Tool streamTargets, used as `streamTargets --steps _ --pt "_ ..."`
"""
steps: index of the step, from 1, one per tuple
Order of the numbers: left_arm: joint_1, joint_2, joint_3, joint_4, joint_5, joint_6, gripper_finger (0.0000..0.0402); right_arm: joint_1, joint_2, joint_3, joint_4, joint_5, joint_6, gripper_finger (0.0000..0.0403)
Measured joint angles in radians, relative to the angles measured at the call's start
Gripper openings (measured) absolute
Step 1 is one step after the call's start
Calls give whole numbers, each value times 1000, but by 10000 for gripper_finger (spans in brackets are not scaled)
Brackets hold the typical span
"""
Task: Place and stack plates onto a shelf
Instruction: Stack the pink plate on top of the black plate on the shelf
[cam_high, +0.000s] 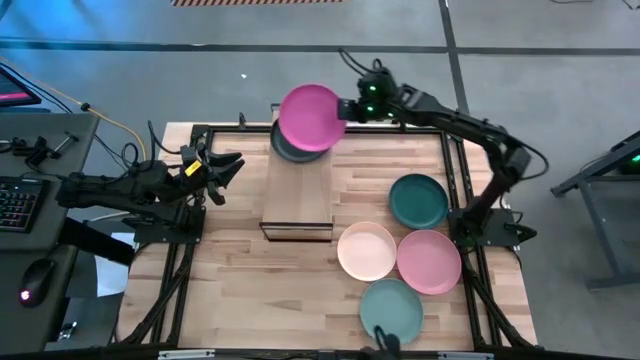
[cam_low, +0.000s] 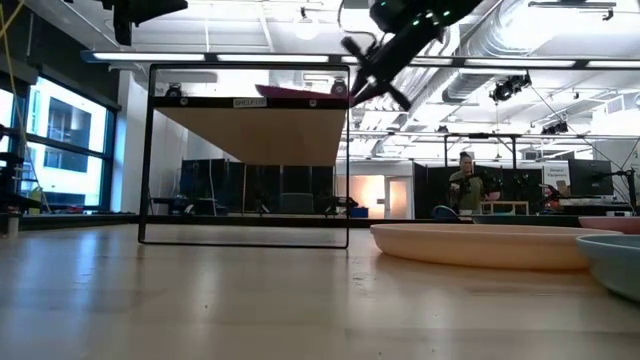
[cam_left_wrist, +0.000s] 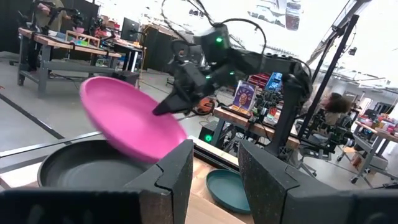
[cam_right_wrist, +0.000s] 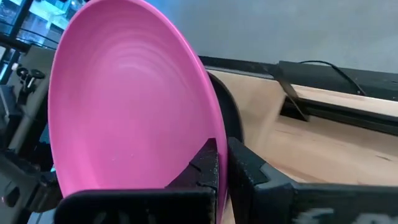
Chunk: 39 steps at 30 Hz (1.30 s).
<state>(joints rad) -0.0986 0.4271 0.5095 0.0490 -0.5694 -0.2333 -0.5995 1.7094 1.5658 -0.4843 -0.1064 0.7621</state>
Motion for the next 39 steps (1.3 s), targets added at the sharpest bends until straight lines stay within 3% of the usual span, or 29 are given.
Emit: streamTargets --steps 11,39 --pt "0 0 0 0 0 0 117 1 141 75 -33 -64 50 0" --pt "0 0 0 0 0 1 117 54 145 75 -43 -4 75 0"
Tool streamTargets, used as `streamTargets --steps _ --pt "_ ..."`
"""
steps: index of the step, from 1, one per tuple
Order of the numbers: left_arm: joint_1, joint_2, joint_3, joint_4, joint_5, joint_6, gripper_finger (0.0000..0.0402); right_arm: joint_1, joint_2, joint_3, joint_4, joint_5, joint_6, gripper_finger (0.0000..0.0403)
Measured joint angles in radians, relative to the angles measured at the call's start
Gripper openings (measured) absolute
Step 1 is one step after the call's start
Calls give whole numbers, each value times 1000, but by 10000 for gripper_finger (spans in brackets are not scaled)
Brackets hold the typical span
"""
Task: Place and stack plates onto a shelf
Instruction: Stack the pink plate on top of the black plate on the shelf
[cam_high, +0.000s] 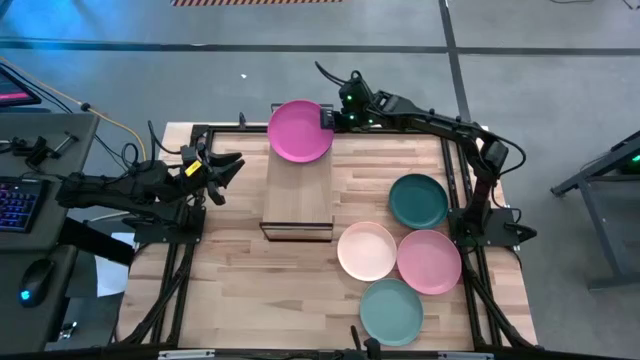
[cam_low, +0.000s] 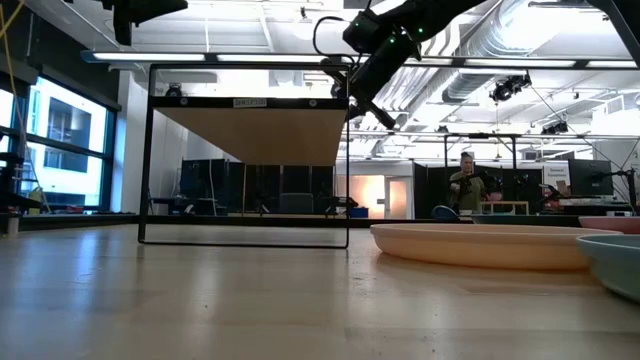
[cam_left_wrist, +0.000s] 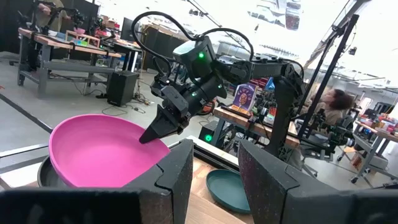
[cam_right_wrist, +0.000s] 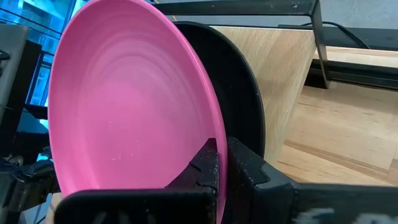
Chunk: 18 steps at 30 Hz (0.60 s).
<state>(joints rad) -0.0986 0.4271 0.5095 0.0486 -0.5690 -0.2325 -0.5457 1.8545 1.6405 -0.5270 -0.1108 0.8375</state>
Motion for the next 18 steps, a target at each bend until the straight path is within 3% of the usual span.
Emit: streamTargets --steps 12,18 --pt "0 0 0 0 0 0 117 0 0 0 1 -3 -26 5" --pt "0 0 0 0 0 0 117 0 0 0 14 -10 -36 61"
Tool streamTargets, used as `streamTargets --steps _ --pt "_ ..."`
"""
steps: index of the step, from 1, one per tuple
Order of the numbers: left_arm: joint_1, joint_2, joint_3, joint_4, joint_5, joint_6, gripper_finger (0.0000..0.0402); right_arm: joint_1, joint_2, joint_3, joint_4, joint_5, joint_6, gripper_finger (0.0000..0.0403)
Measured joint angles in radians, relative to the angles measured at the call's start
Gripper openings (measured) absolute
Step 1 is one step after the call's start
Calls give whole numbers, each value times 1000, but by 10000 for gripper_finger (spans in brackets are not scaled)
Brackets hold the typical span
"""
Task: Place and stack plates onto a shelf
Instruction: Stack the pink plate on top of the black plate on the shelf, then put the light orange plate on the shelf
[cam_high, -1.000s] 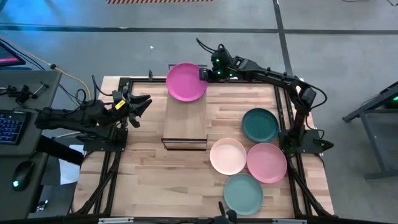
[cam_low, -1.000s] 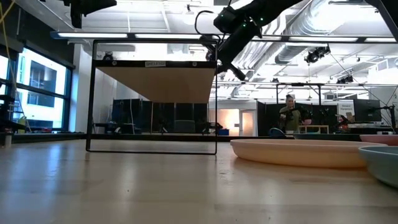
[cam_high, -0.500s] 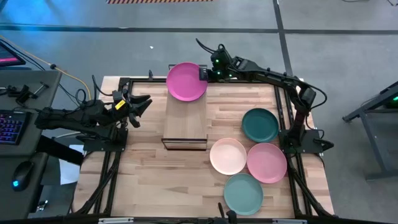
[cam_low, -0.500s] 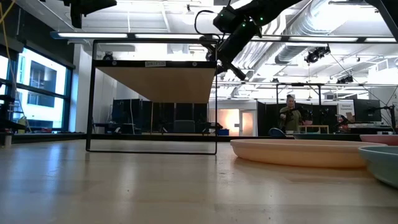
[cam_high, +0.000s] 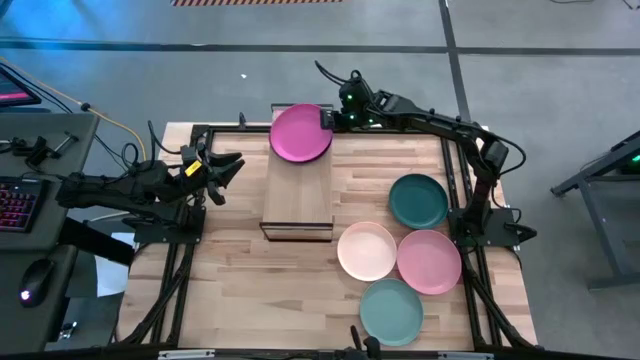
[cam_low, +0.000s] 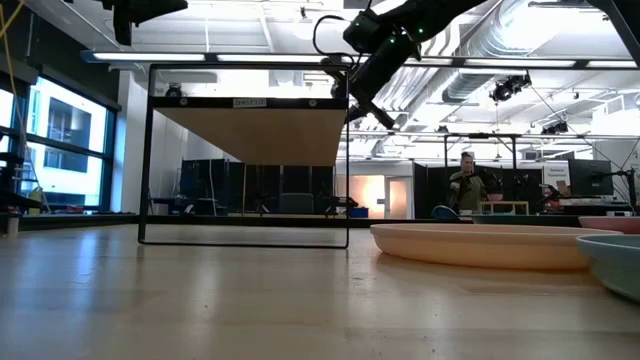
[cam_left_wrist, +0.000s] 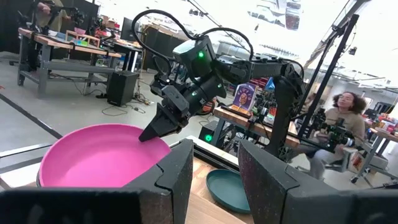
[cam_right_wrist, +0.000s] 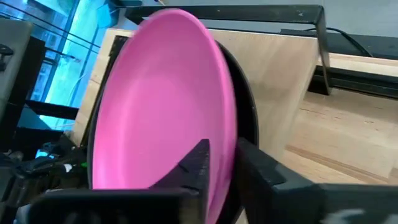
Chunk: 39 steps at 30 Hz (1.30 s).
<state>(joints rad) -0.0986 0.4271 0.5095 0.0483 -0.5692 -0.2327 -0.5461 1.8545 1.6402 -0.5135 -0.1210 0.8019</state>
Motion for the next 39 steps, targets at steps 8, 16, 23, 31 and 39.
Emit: streamTargets --steps 8,16,23,31,39 --pt "0 0 0 0 0 0 117 -12 0 1 3 -56 -25 151" --pt "0 0 0 0 0 -1 117 -34 -17 2 -8 -100 -81 174" --pt "0 0 0 0 0 0 117 -53 -83 2 -23 -92 -141 174" --pt "0 0 0 0 0 0 117 -41 -175 0 -229 -51 -344 174" --pt "0 0 0 -12 -17 0 117 0 -350 -213 -331 5 -442 174"
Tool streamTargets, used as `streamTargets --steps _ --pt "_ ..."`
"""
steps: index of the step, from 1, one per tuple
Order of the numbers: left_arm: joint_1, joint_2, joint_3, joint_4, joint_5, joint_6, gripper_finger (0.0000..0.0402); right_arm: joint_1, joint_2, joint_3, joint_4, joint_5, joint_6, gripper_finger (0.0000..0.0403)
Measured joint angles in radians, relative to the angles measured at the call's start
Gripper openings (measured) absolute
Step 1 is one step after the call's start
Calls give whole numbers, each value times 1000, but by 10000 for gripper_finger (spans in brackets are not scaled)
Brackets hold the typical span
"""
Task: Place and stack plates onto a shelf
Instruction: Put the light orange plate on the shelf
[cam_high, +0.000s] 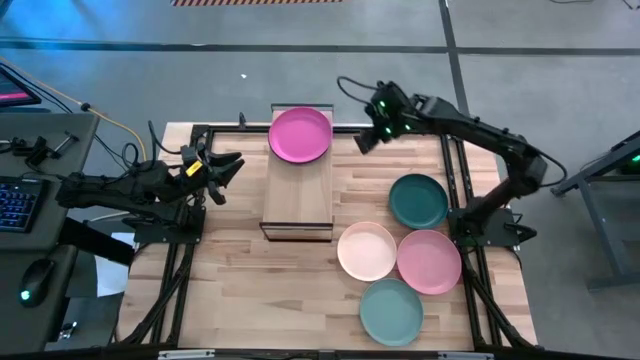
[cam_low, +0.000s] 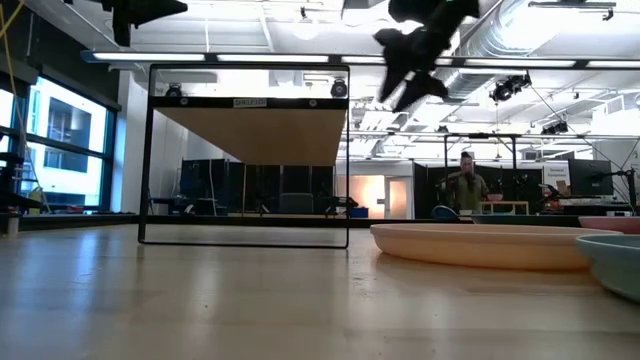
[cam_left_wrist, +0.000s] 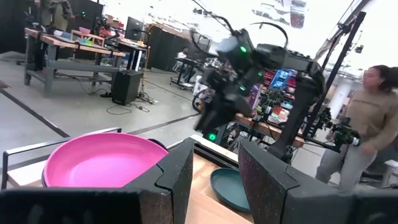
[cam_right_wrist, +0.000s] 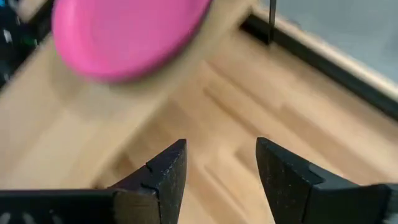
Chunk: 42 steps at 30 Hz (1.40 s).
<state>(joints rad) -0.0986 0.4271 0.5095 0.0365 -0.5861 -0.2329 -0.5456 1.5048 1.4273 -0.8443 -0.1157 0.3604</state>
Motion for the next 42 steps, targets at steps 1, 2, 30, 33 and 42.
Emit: streamTargets --steps 1,2,30,33,42 --pt "0 0 0 0 0 0 117 5 -36 -51 14 -3 4 174" --pt "0 0 0 -1 0 0 117 9 -76 -105 38 -12 15 174" --pt "0 0 0 -9 87 -4 117 175 -596 -772 978 -97 180 174" --pt "0 0 0 -10 87 -27 117 175 -596 -772 977 -97 195 174" --pt "0 0 0 -11 87 -28 117 175 -596 -771 977 -97 219 174"
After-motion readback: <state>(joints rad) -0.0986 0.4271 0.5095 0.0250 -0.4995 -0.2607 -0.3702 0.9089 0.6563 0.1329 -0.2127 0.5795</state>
